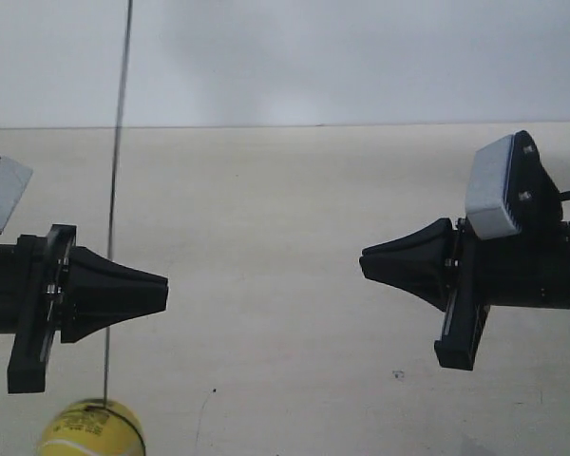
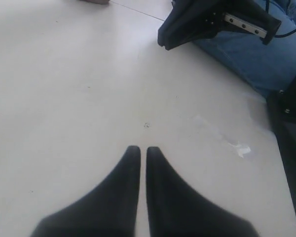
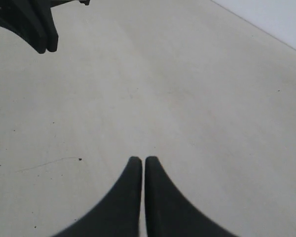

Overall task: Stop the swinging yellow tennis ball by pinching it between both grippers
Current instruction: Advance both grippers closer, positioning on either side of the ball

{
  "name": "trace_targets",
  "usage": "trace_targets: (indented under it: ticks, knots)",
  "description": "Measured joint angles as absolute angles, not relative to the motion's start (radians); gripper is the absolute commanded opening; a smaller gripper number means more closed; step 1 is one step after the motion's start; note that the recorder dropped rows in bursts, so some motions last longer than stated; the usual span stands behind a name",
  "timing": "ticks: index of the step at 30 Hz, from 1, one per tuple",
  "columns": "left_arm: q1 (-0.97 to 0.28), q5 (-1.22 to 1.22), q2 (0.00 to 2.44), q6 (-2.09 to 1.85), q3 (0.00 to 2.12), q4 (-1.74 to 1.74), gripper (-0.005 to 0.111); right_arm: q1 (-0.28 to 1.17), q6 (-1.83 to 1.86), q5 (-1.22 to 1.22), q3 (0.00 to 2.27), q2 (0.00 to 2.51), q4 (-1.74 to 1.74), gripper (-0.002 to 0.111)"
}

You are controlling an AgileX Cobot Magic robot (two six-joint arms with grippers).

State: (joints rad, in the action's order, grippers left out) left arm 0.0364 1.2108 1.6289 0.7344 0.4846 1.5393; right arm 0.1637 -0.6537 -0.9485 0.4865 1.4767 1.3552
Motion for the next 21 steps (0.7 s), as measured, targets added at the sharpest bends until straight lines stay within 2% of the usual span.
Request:
trace_targets:
  ticks: [9,21]
  knots:
    - [-0.033,1.211,1.665,0.711,0.485,1.539,0.005,0.164,-0.654,-0.948,0.486,1.477,1.353,0.0]
    - [-0.036,1.211,1.672,0.706,0.485,1.539,0.005,0.164,-0.658,-0.948,0.488,1.477,1.359,0.0]
